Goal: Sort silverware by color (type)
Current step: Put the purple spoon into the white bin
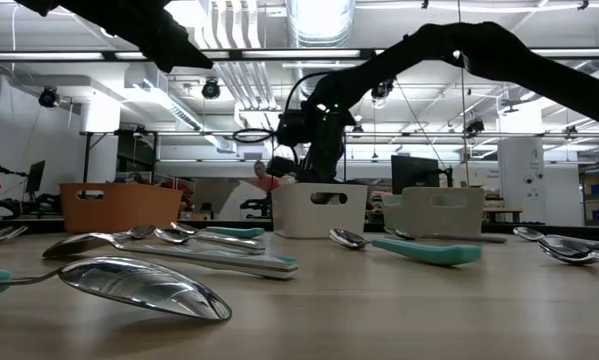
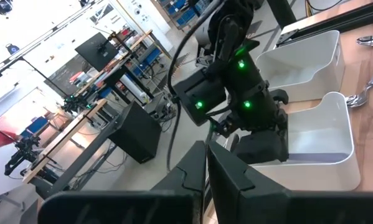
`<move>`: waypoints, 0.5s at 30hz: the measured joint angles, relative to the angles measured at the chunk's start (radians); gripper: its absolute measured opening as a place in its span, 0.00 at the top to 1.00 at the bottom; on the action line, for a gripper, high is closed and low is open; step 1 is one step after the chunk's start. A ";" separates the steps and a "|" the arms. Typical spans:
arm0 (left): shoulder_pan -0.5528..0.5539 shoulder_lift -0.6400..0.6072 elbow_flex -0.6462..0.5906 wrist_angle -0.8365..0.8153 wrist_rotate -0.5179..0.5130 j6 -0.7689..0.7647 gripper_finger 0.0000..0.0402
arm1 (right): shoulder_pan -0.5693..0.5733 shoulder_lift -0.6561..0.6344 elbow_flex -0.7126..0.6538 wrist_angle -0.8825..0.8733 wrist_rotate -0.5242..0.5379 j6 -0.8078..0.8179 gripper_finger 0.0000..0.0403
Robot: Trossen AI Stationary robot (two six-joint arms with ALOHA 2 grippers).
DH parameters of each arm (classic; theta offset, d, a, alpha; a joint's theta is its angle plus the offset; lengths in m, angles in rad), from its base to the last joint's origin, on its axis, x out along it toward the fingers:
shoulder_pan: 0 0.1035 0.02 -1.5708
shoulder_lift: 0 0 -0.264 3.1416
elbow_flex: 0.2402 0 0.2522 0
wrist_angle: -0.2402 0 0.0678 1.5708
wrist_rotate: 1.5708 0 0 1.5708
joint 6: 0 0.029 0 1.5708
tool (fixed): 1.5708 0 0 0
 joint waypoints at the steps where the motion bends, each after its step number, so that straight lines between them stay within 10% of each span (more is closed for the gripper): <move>1: 0.000 0.000 0.000 0.000 0.000 0.000 1.00 | 0.000 0.000 -0.005 0.000 0.000 -0.003 0.93; 15: 0.000 0.000 0.000 0.001 0.000 0.000 1.00 | 0.000 0.000 -0.019 0.044 -0.001 -0.034 0.93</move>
